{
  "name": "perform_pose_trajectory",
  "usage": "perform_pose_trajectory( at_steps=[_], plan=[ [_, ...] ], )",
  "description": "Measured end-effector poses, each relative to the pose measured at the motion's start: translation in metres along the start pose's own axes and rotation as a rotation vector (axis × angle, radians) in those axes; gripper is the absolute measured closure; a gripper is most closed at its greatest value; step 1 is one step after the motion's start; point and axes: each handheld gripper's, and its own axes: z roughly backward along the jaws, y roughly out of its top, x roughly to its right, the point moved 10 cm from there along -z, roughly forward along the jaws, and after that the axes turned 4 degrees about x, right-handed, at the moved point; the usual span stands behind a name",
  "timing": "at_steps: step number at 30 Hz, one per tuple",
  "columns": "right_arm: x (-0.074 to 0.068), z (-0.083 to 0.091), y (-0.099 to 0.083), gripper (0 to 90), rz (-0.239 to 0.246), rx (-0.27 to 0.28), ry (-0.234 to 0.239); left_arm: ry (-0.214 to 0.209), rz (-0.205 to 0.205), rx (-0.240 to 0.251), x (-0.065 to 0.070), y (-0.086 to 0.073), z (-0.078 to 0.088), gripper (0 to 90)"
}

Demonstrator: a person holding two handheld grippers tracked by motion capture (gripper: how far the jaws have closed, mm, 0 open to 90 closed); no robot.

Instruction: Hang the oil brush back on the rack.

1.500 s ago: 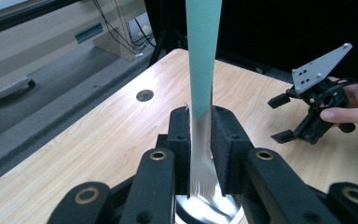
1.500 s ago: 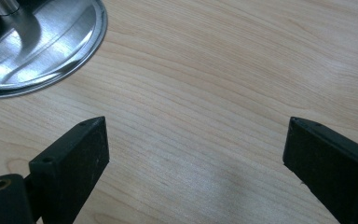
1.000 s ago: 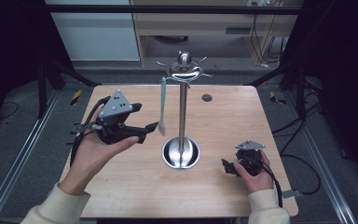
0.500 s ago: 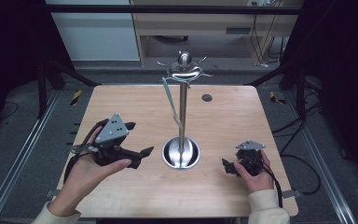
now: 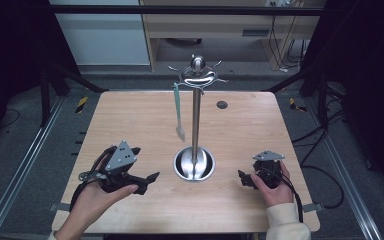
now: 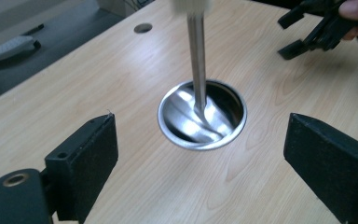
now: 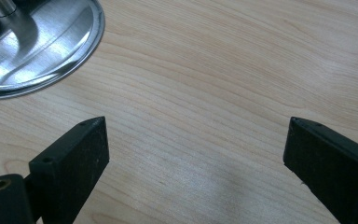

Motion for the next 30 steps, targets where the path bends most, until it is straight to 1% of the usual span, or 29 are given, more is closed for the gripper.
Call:
perform_pose_trajectory(
  at_steps=[2, 3, 5, 6, 8, 9, 13, 15, 18, 27, 30],
  plan=[
    [0.0, 0.0, 0.0, 7.4, 0.0, 0.0, -0.001, 0.006, 0.004, -0.021, -0.003, -0.01, -0.002, 9.5],
    [0.0, 0.0, 0.0, 7.4, 0.001, 0.0, -0.001, 0.009, 0.017, -0.018, -0.005, -0.014, -0.004, 9.5],
    [0.0, 0.0, 0.0, 7.4, 0.0, -0.001, -0.001, 0.017, 0.018, -0.034, -0.008, -0.023, -0.006, 9.5],
    [0.0, 0.0, 0.0, 7.4, 0.001, -0.001, -0.002, 0.022, 0.026, -0.034, -0.01, -0.027, -0.007, 9.5],
    [0.0, 0.0, 0.0, 7.4, 0.001, -0.002, -0.003, 0.028, 0.034, -0.049, -0.014, -0.035, -0.009, 9.5],
    [0.0, 0.0, 0.0, 7.4, 0.0, -0.003, -0.001, 0.029, 0.045, -0.048, -0.015, -0.039, -0.011, 9.5],
    [0.0, 0.0, -0.001, 7.4, 0.0, -0.006, -0.002, 0.045, 0.056, -0.066, -0.021, -0.052, -0.013, 9.5],
    [0.0, 0.0, -0.001, 7.4, 0.0, -0.006, -0.003, 0.044, 0.072, -0.067, -0.024, -0.058, -0.015, 9.5],
    [-0.001, 0.0, -0.001, 7.4, -0.001, -0.007, -0.001, 0.053, 0.085, -0.075, -0.029, -0.067, -0.017, 9.4],
    [0.0, -0.001, -0.002, 7.4, 0.003, -0.007, -0.006, 0.103, 0.112, -0.098, -0.048, -0.089, -0.021, 9.4],
    [0.0, -0.001, -0.002, 7.4, 0.006, -0.01, -0.009, 0.117, 0.128, -0.102, -0.055, -0.096, -0.022, 9.4]
  ],
)
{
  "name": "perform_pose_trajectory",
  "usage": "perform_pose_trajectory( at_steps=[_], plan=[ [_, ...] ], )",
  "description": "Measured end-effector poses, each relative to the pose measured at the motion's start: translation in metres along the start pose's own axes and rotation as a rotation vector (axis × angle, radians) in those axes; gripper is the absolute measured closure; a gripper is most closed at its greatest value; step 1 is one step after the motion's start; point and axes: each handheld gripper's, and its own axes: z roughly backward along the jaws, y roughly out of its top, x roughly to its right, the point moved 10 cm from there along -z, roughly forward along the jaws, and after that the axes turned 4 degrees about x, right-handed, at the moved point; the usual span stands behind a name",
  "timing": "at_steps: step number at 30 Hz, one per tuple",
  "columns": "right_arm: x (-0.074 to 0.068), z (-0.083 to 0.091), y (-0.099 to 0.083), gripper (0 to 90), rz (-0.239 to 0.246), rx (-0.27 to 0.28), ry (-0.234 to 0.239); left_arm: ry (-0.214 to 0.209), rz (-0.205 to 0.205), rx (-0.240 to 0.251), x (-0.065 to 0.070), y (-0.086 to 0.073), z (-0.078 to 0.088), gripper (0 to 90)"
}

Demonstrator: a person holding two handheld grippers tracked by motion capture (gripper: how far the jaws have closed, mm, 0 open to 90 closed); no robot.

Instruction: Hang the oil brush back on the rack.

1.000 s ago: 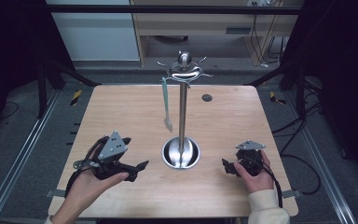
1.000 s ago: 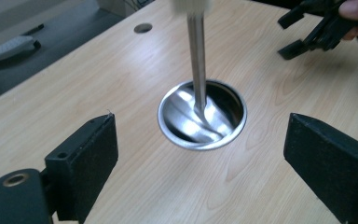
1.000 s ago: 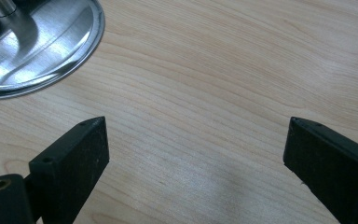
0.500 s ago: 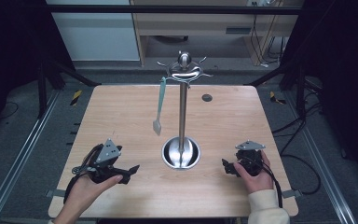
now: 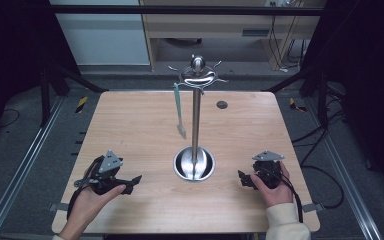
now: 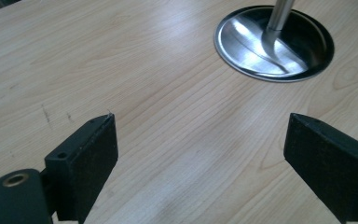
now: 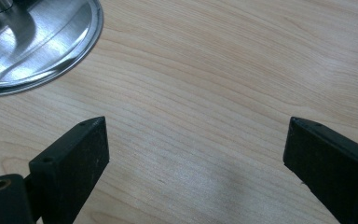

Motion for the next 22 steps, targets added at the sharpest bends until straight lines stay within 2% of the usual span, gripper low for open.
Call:
perform_pose_trajectory(
  at_steps=[15, 22],
  plan=[
    [0.0, -0.001, -0.001, 7.4, 0.001, -0.006, -0.002, 0.077, 0.074, 0.002, -0.035, -0.025, -0.01, 9.5],
    [0.0, -0.001, -0.001, 7.4, -0.001, -0.004, -0.003, 0.141, 0.091, 0.016, -0.046, -0.038, -0.006, 9.5]
  ],
)
